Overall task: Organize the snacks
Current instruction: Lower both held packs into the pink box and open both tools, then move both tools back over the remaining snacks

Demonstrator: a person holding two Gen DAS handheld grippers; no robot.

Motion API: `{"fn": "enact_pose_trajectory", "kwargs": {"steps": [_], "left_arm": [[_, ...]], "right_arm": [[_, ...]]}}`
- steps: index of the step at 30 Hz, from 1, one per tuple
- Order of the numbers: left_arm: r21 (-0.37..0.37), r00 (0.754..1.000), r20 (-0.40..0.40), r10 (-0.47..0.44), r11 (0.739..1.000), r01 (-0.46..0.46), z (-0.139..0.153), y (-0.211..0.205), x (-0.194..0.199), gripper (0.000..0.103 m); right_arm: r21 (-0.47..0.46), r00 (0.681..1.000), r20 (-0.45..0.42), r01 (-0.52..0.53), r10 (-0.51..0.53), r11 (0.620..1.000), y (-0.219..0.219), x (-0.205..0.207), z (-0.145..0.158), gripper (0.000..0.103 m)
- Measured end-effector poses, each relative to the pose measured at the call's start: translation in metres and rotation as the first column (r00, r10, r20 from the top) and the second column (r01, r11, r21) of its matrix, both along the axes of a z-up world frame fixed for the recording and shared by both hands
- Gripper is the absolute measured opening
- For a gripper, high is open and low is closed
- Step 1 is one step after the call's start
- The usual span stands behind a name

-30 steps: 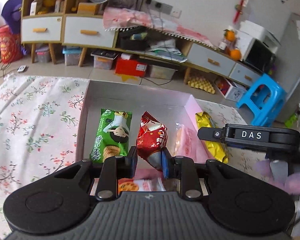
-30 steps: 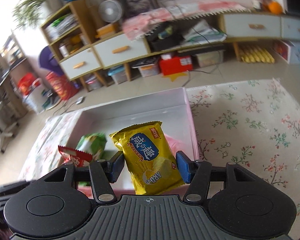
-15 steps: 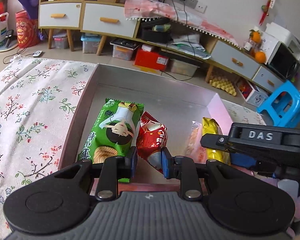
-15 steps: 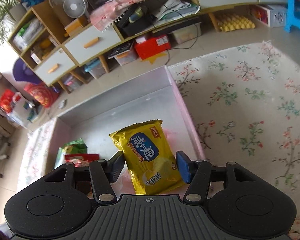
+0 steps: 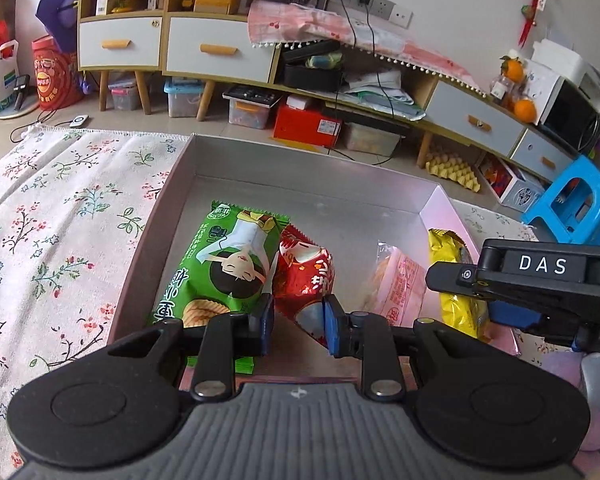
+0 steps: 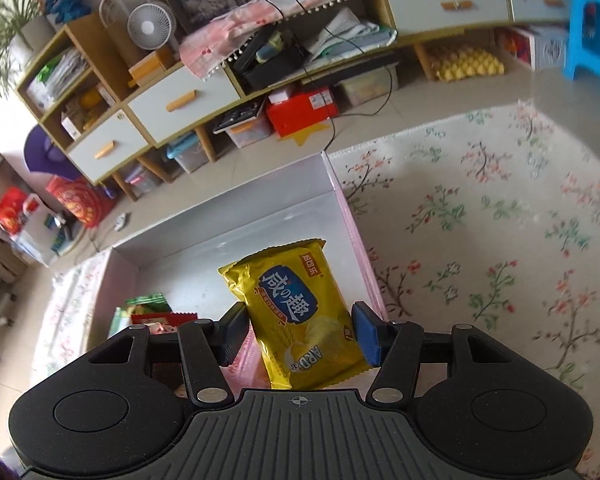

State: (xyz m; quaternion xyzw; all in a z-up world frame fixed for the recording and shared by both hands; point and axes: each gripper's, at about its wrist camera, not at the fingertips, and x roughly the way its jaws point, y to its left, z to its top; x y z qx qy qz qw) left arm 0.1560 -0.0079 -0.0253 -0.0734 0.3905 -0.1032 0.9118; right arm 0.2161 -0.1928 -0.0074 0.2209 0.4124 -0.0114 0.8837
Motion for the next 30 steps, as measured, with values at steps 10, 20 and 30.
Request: {"fn": "enact_pose_trajectory", "kwargs": {"steps": [10, 20, 30], "left_arm": [[0.023, 0.999, 0.027, -0.036, 0.999, 0.036, 0.010, -0.005, -0.011, 0.056], [0.025, 0.996, 0.039, -0.076, 0.997, 0.075, 0.022, -0.002, -0.027, 0.087], [0.105, 0.991, 0.072, -0.114, 0.989, 0.106, 0.032, 0.014, -0.048, 0.102]], "right_arm": [[0.044, 0.999, 0.033, -0.008, 0.007, 0.999, -0.008, -0.013, 0.020, 0.074], [-0.028, 0.996, 0.063, -0.062, 0.064, 0.998, -0.003, -0.036, 0.042, 0.084], [-0.095, 0.989, 0.089, -0.109, 0.118, 0.989, 0.003, -0.061, 0.058, 0.091]]}}
